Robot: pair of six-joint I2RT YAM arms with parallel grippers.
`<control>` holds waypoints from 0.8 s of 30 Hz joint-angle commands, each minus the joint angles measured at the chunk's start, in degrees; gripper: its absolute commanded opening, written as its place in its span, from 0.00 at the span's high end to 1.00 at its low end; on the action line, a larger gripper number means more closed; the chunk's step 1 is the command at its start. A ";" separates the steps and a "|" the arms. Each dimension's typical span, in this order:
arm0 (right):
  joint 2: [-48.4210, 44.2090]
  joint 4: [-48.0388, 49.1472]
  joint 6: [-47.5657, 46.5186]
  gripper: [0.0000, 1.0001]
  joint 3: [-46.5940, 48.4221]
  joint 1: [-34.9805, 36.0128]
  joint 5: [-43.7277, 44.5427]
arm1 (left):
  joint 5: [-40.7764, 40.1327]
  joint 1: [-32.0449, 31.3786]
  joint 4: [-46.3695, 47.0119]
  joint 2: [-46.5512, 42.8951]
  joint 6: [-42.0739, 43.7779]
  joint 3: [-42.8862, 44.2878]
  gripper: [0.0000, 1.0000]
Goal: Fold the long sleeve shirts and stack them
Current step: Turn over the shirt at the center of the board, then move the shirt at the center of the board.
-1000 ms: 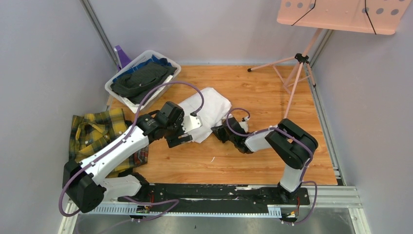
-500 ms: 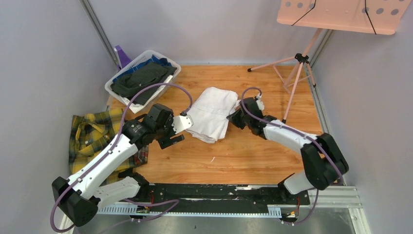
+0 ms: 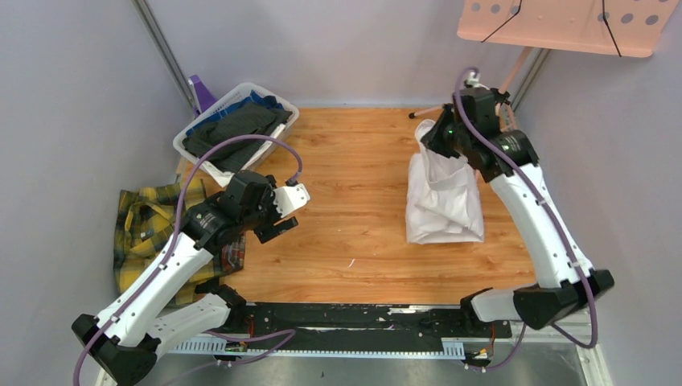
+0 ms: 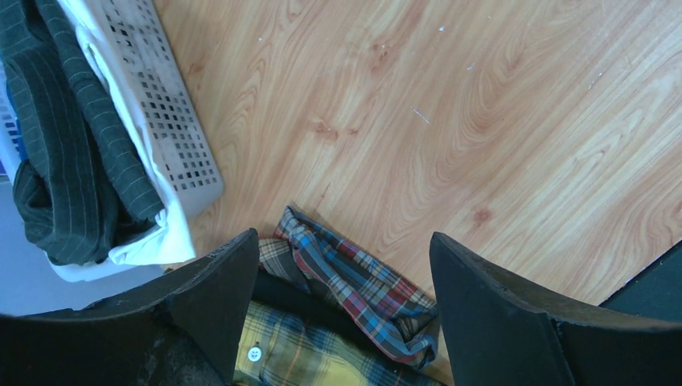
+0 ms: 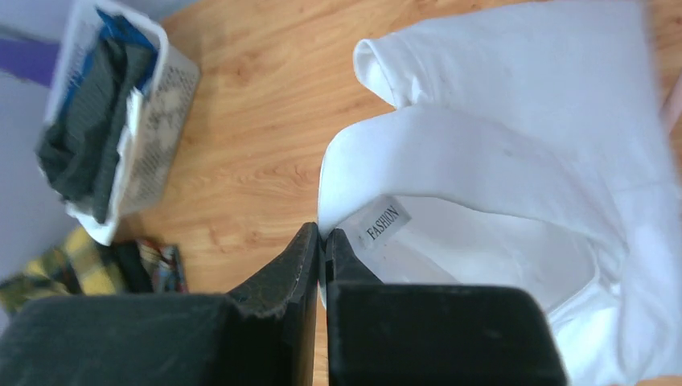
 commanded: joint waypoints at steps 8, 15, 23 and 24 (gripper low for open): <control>40.34 -17.54 -2.06 0.88 7.75 23.05 9.06 | -0.86 0.35 0.10 -2.21 0.22 -1.44 0.14; 31.08 -13.81 2.85 0.34 -0.30 18.98 9.99 | -1.10 0.44 0.23 -3.61 0.48 -4.12 0.09; 7.35 -6.19 5.85 0.29 -13.82 3.53 10.74 | 0.25 0.43 0.63 -3.59 -0.27 -4.48 0.09; 6.10 -5.30 5.87 0.30 -16.17 0.89 10.62 | 0.37 0.41 0.57 -3.53 -0.38 -4.45 0.09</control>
